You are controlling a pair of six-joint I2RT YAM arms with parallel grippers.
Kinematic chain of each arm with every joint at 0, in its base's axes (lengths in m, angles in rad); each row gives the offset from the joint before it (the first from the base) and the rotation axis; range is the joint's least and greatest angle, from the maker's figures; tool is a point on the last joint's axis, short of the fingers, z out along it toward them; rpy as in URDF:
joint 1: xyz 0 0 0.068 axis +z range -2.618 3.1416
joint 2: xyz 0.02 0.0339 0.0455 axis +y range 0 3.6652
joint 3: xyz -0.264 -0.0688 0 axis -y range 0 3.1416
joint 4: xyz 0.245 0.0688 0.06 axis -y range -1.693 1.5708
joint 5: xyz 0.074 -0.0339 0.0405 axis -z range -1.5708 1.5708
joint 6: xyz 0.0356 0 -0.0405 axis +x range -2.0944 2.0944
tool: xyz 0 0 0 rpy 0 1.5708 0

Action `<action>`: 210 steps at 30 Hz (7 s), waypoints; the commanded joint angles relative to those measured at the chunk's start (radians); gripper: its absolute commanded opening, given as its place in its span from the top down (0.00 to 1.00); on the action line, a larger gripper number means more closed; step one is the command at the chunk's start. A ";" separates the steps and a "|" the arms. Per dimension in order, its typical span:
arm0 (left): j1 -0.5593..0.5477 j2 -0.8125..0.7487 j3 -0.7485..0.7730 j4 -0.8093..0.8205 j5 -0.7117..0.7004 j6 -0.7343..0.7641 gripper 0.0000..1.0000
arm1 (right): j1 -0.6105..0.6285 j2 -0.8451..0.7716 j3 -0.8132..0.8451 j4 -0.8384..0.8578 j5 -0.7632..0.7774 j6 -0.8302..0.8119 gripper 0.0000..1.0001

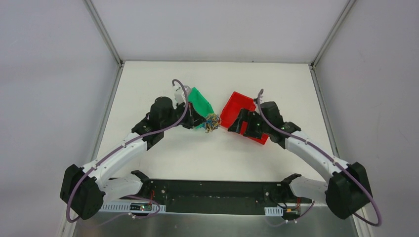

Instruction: Untangle the cables

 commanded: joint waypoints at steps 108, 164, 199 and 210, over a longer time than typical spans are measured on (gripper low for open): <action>-0.117 -0.545 -0.199 -0.186 -1.240 -0.049 1.00 | -0.073 -0.668 -0.236 -0.092 1.116 0.250 1.00; -0.117 -0.071 0.226 0.096 -0.294 0.057 1.00 | -0.092 -0.667 -0.280 0.285 0.255 -0.040 0.17; -0.117 0.744 1.160 0.122 -0.540 0.355 1.00 | -0.091 -0.892 -0.350 0.260 0.449 0.006 0.13; -0.121 0.712 1.031 0.157 -0.510 0.378 1.00 | -0.092 -0.903 -0.352 0.246 0.456 0.014 0.13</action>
